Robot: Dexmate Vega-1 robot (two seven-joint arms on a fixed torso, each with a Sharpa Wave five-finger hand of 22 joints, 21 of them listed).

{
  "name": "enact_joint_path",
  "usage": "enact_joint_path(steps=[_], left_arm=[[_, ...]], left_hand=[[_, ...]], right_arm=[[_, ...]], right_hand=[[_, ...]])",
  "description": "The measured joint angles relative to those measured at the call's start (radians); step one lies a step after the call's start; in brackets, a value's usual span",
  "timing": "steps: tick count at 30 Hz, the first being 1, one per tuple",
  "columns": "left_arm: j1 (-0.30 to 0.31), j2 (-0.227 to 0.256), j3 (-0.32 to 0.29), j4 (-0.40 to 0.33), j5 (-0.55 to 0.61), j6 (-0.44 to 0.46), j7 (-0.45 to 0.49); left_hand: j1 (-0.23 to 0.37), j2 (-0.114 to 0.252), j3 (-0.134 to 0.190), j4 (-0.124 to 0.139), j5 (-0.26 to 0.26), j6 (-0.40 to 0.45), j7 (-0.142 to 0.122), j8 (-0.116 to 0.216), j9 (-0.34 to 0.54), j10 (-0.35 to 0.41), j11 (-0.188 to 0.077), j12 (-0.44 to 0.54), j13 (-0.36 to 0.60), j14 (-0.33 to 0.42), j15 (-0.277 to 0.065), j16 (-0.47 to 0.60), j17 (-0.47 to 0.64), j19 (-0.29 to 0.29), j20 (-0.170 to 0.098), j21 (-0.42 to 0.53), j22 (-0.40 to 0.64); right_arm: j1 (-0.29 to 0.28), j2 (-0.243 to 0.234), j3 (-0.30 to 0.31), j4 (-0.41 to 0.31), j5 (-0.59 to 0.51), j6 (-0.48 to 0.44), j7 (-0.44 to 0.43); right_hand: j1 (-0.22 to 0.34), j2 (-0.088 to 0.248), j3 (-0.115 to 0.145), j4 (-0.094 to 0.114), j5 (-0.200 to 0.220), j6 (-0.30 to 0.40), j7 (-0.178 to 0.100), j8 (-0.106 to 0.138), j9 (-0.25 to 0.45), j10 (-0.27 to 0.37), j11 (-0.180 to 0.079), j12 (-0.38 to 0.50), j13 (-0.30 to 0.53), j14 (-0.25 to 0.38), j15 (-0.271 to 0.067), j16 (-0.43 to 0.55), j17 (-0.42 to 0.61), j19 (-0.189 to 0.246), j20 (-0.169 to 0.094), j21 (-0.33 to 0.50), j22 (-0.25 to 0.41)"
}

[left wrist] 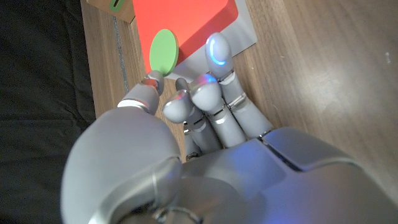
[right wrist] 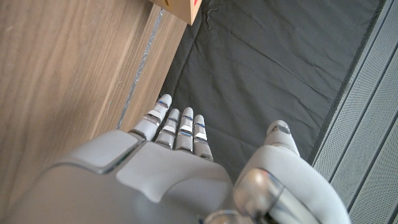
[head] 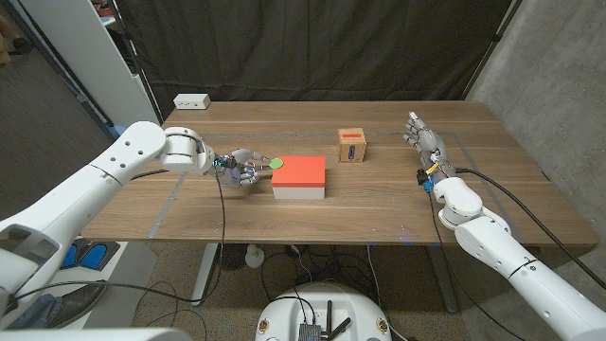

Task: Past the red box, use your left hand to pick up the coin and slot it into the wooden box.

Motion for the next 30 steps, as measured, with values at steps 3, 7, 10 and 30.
enact_joint_path(steps=[3,7,10,30], left_arm=[[0.003,0.000,-0.002,0.003,0.000,0.000,0.000],[0.005,-0.002,-0.004,0.006,0.029,0.003,-0.044],[0.006,-0.004,-0.006,0.007,0.029,0.003,-0.044],[0.013,-0.015,-0.021,0.006,0.061,0.012,-0.076]], left_hand=[[0.000,0.000,0.000,0.000,0.000,0.000,0.000,0.000,0.000,0.000,0.000,0.000,0.000,0.000,0.000,-0.001,0.000,0.000,0.000,0.005,-0.005],[0.000,0.000,0.000,0.000,0.000,0.008,-0.002,0.004,0.000,0.000,0.000,0.000,0.004,0.000,0.000,-0.001,0.000,0.000,0.000,0.008,-0.009],[0.000,0.000,0.000,0.000,0.000,0.014,-0.007,0.008,-0.005,0.000,0.000,0.000,0.004,0.000,0.000,-0.001,0.000,-0.001,-0.001,0.013,-0.011],[-0.015,0.001,0.000,0.000,0.000,0.019,-0.013,0.008,-0.014,-0.001,-0.008,0.000,0.018,0.000,0.000,-0.008,0.000,-0.007,0.003,0.031,-0.032]], right_arm=[[0.000,0.000,0.000,0.000,0.000,-0.004,0.000],[0.008,-0.003,-0.006,0.000,-0.001,-0.009,0.000],[0.008,-0.003,-0.006,0.000,-0.002,-0.012,-0.001],[0.013,-0.008,-0.013,-0.003,-0.004,-0.025,0.000]], right_hand=[[0.000,0.000,0.001,0.000,0.000,0.000,0.000,0.000,0.000,0.000,0.000,0.000,0.000,0.000,0.000,0.000,-0.005,0.000,0.000,0.000,0.000],[0.000,0.000,0.000,0.000,0.000,0.000,0.000,0.000,0.000,0.000,0.000,0.000,0.000,0.000,0.000,0.000,-0.005,0.000,0.000,0.000,0.000],[0.000,0.000,0.000,0.000,0.000,0.000,0.000,0.000,0.000,0.000,0.000,0.000,0.000,0.000,0.000,0.000,-0.005,0.000,0.000,0.000,0.000],[0.000,0.000,0.001,0.000,0.000,0.000,0.000,0.000,0.000,0.000,0.000,0.000,0.000,0.000,0.000,0.000,-0.005,0.000,0.000,0.000,0.000]])
